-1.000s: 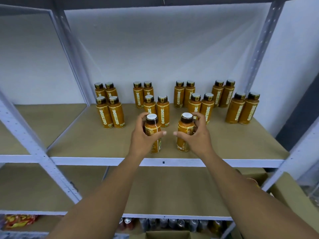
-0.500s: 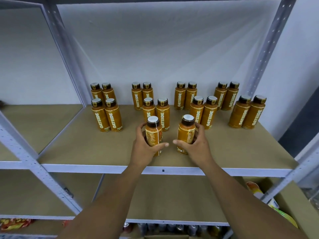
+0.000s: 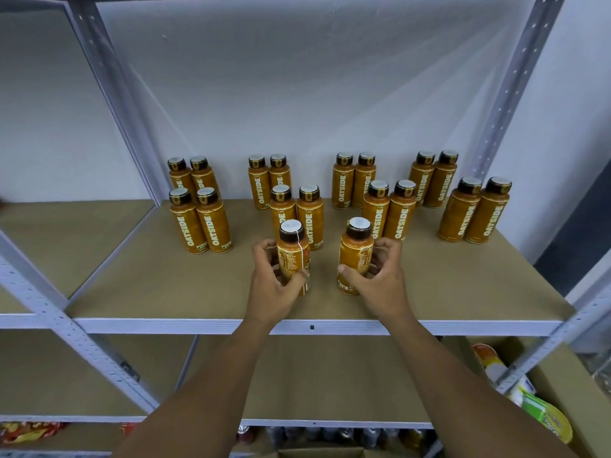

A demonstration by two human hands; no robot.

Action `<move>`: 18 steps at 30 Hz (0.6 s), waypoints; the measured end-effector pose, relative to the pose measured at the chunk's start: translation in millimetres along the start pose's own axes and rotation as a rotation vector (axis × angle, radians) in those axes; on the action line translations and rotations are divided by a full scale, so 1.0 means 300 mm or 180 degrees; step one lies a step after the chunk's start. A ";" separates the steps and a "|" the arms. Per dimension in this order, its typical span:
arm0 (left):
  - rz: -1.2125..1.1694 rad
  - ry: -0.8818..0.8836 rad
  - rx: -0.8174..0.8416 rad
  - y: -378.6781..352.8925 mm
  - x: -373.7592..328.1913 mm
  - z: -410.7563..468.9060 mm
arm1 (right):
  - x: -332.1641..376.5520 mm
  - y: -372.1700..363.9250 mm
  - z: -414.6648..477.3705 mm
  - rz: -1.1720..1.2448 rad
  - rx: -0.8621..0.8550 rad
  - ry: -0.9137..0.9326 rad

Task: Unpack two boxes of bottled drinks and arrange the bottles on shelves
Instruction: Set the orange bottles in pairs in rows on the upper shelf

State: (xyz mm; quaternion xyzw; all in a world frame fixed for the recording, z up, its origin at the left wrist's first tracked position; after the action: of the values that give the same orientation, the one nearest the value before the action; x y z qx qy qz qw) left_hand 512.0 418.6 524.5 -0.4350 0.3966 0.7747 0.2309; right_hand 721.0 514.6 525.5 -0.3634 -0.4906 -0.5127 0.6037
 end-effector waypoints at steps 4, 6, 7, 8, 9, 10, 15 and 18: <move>-0.0011 -0.0034 -0.0017 -0.002 0.000 0.001 | -0.004 -0.010 0.000 -0.0098 0.0041 0.0015; -0.0022 -0.0048 -0.0013 -0.005 0.000 0.002 | -0.004 -0.011 0.000 -0.0137 0.0033 0.0016; -0.0018 -0.0049 -0.0007 -0.007 0.000 0.002 | -0.002 -0.012 0.000 -0.0160 0.0028 0.0016; -0.0007 -0.0047 0.0002 -0.008 -0.002 0.001 | -0.001 -0.013 -0.001 -0.0185 0.0023 0.0019; 0.0003 -0.0045 0.0010 -0.009 -0.004 0.002 | 0.001 -0.013 -0.001 -0.0205 0.0020 0.0026; 0.0007 -0.0038 0.0015 -0.010 -0.006 0.002 | 0.002 -0.013 -0.001 -0.0220 0.0019 0.0033; 0.0094 0.0083 0.0013 -0.014 -0.014 0.001 | 0.004 -0.012 0.003 -0.0258 -0.0010 0.0054; 0.0134 0.0136 0.0012 -0.017 -0.020 0.000 | 0.006 -0.012 0.004 -0.0294 -0.0006 0.0076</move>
State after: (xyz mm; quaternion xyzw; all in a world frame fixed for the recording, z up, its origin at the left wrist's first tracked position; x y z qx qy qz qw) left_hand 518.8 421.5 527.5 -0.4425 0.4120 0.7692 0.2070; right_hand 717.2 514.4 527.4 -0.3347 -0.4991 -0.5449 0.5848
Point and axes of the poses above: each hand's wrist, its own z-axis towards the middle knuckle, its own y-axis out of the back of the hand, x = y × z, the point moved 7 cm from there along z, towards the middle knuckle, and after that the axes turned 8 degrees about z, right-handed, at the moved point
